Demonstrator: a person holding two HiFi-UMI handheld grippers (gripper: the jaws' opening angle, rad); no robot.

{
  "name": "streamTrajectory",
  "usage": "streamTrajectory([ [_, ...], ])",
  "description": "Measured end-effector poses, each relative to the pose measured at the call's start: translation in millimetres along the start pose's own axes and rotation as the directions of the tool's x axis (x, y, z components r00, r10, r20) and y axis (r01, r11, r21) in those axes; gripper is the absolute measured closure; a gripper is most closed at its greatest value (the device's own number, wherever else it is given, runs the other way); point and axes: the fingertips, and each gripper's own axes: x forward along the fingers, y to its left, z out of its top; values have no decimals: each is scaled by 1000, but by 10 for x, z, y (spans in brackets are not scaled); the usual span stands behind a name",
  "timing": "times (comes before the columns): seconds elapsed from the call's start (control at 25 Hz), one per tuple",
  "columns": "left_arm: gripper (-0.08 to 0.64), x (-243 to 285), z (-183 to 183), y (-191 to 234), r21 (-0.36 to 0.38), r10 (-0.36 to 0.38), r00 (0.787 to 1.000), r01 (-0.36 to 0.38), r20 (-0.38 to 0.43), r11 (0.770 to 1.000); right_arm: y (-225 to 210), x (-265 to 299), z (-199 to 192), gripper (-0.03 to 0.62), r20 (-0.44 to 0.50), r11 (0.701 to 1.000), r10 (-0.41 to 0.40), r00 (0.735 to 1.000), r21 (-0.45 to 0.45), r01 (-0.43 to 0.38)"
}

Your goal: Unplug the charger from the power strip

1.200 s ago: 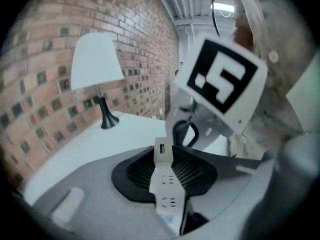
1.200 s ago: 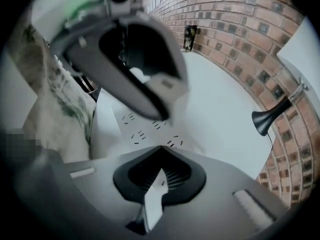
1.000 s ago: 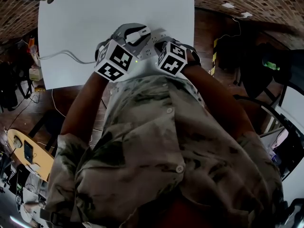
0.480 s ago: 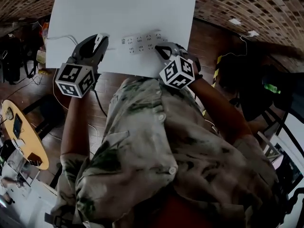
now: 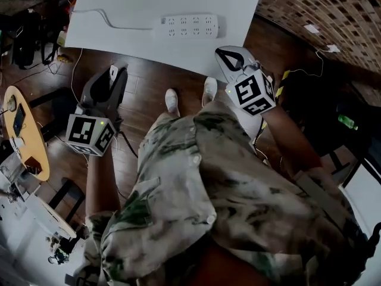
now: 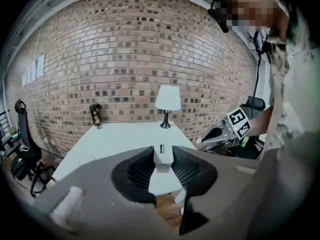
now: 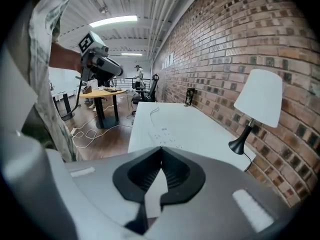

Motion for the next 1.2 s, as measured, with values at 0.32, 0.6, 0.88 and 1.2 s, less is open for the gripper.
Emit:
streamTrajectory([
  [0.32,453,-799,-374,-401,24,-31,996,29,84,999,904,-381,-33,589,9,1000,9,1000,14,-9],
  [0.6,453,-1934,-990,-812,31,-157,969,154,190,988,1957,-767,321,551,84,994,-105,991,-2,106],
  [0.88,453,-2861,-1516,-1263,73,-273,940,264,206,962,3320,-1480,494,535,111,981,-186,976,68,179],
  [1.2,453,-3332,-1687,-1934,136,-317,919,292,234,947,4009,-2368,326,532,168,969,-245,955,79,234],
])
